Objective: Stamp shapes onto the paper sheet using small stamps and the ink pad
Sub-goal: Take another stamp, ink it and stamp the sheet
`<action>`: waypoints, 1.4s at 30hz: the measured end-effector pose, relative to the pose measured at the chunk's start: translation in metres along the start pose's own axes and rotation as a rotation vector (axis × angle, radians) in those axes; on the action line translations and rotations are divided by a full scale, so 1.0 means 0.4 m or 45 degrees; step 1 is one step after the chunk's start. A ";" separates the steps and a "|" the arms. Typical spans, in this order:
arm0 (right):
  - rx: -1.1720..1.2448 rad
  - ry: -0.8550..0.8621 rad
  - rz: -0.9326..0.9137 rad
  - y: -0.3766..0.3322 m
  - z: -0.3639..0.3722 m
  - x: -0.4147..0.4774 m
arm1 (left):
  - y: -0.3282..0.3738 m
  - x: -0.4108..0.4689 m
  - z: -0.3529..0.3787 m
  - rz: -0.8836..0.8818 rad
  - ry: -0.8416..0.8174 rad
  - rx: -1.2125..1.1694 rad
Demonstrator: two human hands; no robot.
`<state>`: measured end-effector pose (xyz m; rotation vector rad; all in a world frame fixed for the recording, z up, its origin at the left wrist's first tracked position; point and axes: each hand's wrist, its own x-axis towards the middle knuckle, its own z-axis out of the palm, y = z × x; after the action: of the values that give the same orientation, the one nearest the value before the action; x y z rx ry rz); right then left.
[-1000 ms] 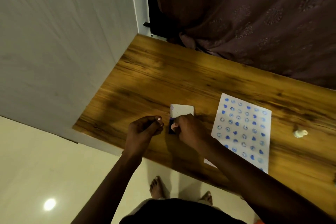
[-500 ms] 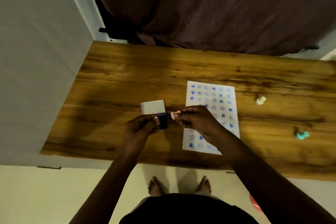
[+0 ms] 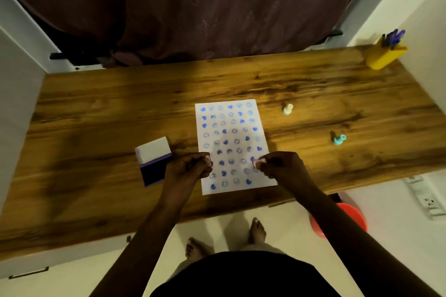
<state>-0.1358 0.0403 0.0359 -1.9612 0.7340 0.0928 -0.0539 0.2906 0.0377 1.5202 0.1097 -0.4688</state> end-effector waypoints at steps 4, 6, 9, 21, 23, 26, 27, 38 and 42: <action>-0.585 0.043 -0.224 0.042 0.005 -0.024 | 0.001 0.004 0.023 -0.024 -0.020 0.029; -0.604 0.002 -0.225 0.058 0.012 -0.031 | 0.001 0.006 0.034 -0.034 -0.025 0.029; -0.669 -0.002 -0.209 0.063 0.024 -0.034 | 0.005 0.006 0.043 -0.025 -0.029 0.035; -0.825 -0.054 -0.319 0.102 0.060 -0.028 | 0.004 0.017 0.055 -0.037 -0.014 0.034; -0.887 -0.070 -0.326 0.099 0.065 -0.032 | 0.003 0.019 0.058 -0.022 -0.029 0.030; -0.941 -0.090 -0.346 0.092 0.067 -0.033 | -0.001 0.027 0.065 -0.010 -0.029 0.032; -0.938 -0.083 -0.351 0.090 0.066 -0.033 | -0.002 0.030 0.067 -0.021 -0.026 0.016; -0.936 -0.166 -0.258 0.069 0.041 0.000 | 0.016 0.033 0.096 -0.036 -0.053 -0.015; -0.719 -0.154 -0.151 0.047 0.002 0.018 | 0.015 0.026 0.114 -0.019 -0.086 0.042</action>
<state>-0.1396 0.0316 0.0180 -2.5033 0.5454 0.3772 -0.0523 0.2436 0.0424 1.5353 0.0610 -0.5359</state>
